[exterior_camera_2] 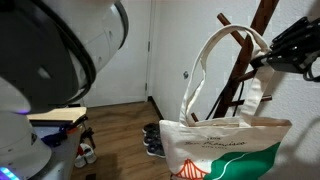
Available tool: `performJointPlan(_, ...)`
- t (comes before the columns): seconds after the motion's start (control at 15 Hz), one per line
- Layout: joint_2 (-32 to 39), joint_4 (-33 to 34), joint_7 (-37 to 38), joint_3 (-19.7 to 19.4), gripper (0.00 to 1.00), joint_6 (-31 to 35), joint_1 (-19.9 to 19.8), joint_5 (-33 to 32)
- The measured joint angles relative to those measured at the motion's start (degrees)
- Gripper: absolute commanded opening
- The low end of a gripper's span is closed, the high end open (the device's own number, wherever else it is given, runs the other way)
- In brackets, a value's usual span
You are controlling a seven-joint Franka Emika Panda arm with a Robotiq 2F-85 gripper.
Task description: Take the bag and hang it on the right side of the stand
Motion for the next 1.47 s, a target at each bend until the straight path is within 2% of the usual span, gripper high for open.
performJointPlan(0.27, 0.0, 0.0, 0.0, -0.7, 0.04, -1.0, 1.1, -1.1)
performJointPlan(0.67, -1.3, 0.3, 0.3, -4.4, 0.03, -0.3, 4.3, -7.5)
performJointPlan(1.47, -3.0, 0.2, 0.4, -7.1, 0.03, 9.6, 4.7, -9.2)
